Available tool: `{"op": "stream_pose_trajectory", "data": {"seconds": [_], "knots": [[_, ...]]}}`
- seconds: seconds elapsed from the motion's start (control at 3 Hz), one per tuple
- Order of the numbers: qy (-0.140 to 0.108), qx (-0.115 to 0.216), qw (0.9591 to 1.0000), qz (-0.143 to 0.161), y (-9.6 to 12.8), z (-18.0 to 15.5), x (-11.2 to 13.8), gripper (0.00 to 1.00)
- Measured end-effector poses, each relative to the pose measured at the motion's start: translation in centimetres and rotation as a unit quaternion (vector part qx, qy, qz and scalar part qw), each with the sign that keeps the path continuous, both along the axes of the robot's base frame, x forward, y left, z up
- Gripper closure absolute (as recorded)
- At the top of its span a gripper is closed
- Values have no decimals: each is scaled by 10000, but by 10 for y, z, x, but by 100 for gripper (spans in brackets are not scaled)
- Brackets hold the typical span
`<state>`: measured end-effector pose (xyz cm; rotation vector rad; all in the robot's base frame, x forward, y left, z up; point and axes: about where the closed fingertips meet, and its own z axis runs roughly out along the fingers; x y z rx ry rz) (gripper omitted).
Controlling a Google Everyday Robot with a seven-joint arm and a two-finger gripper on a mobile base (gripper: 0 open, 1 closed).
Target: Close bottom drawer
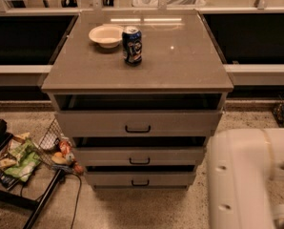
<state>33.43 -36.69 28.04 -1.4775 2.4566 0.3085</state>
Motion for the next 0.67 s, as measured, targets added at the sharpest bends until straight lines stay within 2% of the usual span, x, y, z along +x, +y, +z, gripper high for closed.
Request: {"op": "stream_pose_trajectory", "data": {"seconds": [0.33,0.67], "knots": [[-676,458,9908,-1083,-51,94,-19,100],[-1277,985,9750,-1532,-68,148,1,82]]}}
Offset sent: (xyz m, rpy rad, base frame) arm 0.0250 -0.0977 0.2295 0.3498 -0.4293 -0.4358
